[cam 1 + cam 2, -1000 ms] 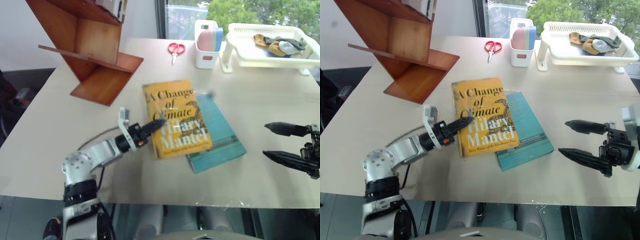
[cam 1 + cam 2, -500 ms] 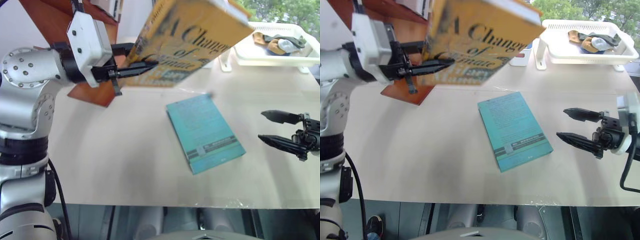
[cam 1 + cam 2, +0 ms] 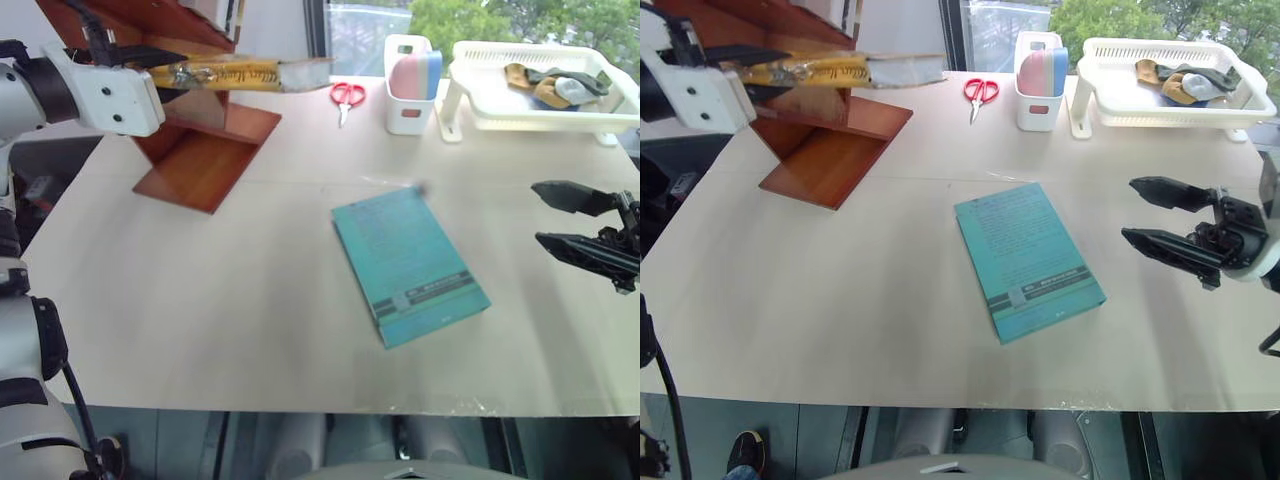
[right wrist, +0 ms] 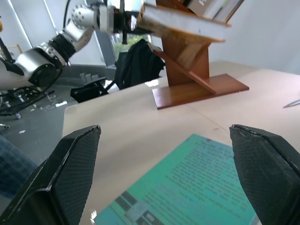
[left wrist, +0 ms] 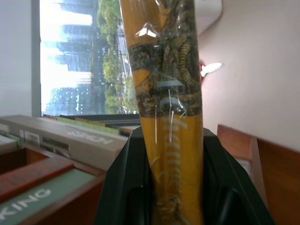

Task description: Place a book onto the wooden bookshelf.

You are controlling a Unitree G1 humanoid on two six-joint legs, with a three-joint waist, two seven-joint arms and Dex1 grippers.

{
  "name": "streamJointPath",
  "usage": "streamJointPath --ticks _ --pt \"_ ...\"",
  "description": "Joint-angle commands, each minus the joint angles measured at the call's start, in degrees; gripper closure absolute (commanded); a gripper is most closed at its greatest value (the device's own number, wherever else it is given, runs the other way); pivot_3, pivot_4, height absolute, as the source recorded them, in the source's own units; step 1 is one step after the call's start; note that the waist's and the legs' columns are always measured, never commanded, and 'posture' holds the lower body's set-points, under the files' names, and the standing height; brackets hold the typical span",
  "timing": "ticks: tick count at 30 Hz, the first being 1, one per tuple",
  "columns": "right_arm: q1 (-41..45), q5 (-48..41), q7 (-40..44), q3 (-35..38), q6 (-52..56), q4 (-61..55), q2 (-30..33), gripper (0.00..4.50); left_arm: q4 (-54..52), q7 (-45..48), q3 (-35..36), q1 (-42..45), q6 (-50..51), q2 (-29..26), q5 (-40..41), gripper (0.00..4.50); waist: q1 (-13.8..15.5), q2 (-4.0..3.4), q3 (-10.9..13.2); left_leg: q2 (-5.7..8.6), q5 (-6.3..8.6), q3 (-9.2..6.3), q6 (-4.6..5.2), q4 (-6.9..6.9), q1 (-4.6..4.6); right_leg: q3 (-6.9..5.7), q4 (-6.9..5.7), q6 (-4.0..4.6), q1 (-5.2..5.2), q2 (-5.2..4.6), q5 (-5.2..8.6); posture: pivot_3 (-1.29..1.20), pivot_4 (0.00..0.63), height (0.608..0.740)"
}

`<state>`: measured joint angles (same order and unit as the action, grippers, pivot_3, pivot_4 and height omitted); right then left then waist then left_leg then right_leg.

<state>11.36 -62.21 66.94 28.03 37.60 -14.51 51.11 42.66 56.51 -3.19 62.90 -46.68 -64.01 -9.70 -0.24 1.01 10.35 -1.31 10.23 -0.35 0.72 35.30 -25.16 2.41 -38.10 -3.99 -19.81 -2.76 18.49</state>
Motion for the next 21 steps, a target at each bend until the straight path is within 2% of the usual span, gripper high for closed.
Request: streamJointPath --ticks 1,4,8,15,21 --pt "1.15 -0.90 0.13 1.87 -0.23 0.29 0.14 0.00 4.63 0.68 -0.50 2.82 -2.13 -2.88 -1.34 3.76 -0.31 0.00 0.00 0.00 0.00 0.00 0.00 0.01 0.00 0.00 -0.01 0.00 0.00 0.00 0.00 0.00 0.150 0.740" --pt "1.81 -1.20 0.05 1.72 -0.20 0.46 0.00 0.00 9.02 -2.27 -2.19 4.16 -3.48 -4.29 -5.64 3.76 -0.45 0.01 0.01 0.00 0.00 0.01 0.00 0.01 0.00 0.00 -0.04 0.00 -0.02 0.00 0.00 0.00 0.150 0.740" --pt "2.50 -1.04 -0.07 1.36 -0.40 0.62 -0.39 0.00 14.39 -7.05 -4.04 7.26 -3.98 -3.52 -9.94 3.76 -0.49 0.01 0.01 0.00 0.00 0.00 0.00 0.02 0.00 0.00 -0.07 -0.01 -0.02 0.01 0.00 0.00 0.150 0.740" --pt "3.58 -2.07 -0.42 2.04 -0.11 0.34 -0.73 0.00 20.41 -13.07 -9.56 12.51 -0.18 -2.66 -18.66 3.76 -0.53 0.05 0.03 0.01 0.00 0.04 0.00 0.09 0.00 0.03 -0.22 -0.02 -0.08 0.01 0.01 0.00 0.150 0.740" --pt "4.00 -4.24 -1.22 2.90 0.30 -0.16 -0.90 0.00 24.14 -17.56 -12.43 14.09 2.62 -3.38 -23.07 3.76 -0.61 0.05 0.03 -0.01 -0.01 0.15 -0.01 0.14 0.00 0.15 -0.64 -0.01 -0.33 0.01 0.02 0.00 0.150 0.740"
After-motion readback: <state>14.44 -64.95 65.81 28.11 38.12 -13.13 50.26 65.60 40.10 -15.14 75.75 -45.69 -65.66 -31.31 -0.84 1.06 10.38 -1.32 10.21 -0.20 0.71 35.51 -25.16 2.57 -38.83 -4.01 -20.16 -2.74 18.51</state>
